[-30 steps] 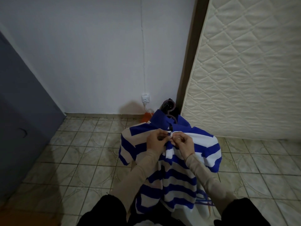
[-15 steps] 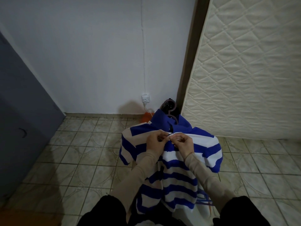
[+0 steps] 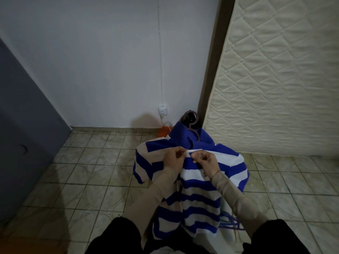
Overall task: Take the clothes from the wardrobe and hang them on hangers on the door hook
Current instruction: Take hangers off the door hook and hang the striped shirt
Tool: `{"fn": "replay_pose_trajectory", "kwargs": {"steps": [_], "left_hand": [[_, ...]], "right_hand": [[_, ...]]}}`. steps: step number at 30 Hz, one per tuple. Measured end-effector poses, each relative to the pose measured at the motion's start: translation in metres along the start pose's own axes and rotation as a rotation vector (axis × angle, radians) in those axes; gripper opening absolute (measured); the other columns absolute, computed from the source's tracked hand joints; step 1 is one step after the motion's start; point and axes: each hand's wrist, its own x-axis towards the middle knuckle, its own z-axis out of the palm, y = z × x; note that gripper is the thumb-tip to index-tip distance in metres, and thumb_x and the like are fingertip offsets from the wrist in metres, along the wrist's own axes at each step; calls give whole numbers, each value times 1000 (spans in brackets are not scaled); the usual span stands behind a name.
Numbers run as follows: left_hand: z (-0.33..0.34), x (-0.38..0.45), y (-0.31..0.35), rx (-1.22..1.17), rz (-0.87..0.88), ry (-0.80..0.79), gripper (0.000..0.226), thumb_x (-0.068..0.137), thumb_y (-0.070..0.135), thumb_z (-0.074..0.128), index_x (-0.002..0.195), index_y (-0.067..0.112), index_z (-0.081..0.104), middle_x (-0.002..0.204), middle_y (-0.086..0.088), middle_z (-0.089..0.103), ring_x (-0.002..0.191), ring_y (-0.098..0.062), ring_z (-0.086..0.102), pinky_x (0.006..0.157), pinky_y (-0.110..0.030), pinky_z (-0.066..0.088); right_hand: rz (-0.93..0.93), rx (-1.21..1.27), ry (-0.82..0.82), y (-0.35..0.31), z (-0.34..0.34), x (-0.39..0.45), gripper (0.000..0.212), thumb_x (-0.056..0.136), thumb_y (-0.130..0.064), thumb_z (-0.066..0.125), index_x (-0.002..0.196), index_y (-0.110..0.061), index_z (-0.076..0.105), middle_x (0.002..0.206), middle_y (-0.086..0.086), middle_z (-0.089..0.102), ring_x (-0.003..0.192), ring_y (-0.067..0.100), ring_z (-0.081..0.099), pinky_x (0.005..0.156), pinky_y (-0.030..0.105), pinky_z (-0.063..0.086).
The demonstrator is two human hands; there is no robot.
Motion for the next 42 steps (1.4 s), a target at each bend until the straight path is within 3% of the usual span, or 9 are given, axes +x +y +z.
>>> {"fn": "replay_pose_trajectory", "kwargs": {"steps": [4,9,13,17,21,27,31,35,42], "left_hand": [[1,1,0,-28,-47,26,10,85,5,59,94,8,64,98,-9,66,90,-16,56,92,-33,47],[-4,2,0,-46,-65,-16,17,81,3,63,92,14,55,86,0,59,83,-16,56,84,-30,49],[-10,7,0,7,-61,13,16,85,0,54,97,11,56,90,0,56,86,-16,53,78,-24,44],[-17,17,10,33,-55,65,18,89,2,49,103,8,57,94,1,55,88,-13,51,80,-23,39],[-25,35,27,82,18,59,23,91,4,48,112,12,55,89,-3,55,84,-15,51,74,-25,39],[-27,65,38,361,111,-42,39,97,16,39,135,22,39,113,-16,61,96,-28,59,73,-28,40],[-26,75,38,583,163,-95,45,99,19,32,143,27,28,123,-15,58,106,-32,57,84,-35,43],[-25,81,38,745,255,-56,32,98,20,34,129,24,40,110,-11,65,99,-31,58,89,-36,38],[-38,79,31,524,323,11,13,93,16,45,104,13,52,99,-12,65,92,-30,58,78,-38,46]], "right_hand": [[11,-27,-1,0,0,-1,12,84,10,55,84,-1,61,49,-10,64,51,-4,56,63,8,48],[25,-176,124,5,-3,-1,4,82,-1,64,82,-4,68,66,0,64,55,-2,56,70,12,48],[-25,-255,252,-6,-5,-1,14,79,0,63,74,-12,65,73,-2,65,69,8,58,75,16,46],[-112,-350,325,-25,-6,6,9,80,-4,62,78,-13,64,74,0,62,69,10,54,67,13,41],[-169,-499,255,-46,-7,33,10,81,-5,62,89,-12,63,77,5,61,75,18,57,75,30,45],[-107,-813,140,-57,-4,70,21,85,-11,59,105,-8,60,109,13,59,99,29,58,87,36,45],[-129,-880,85,-59,2,78,19,85,-9,57,103,-7,62,111,14,57,100,30,57,89,38,46],[-157,-955,34,-55,10,77,24,84,-12,58,108,-11,61,112,11,55,101,28,56,87,37,45],[-200,-946,0,-52,19,72,19,83,-20,62,100,-14,59,110,7,54,102,25,54,91,43,42]]}}
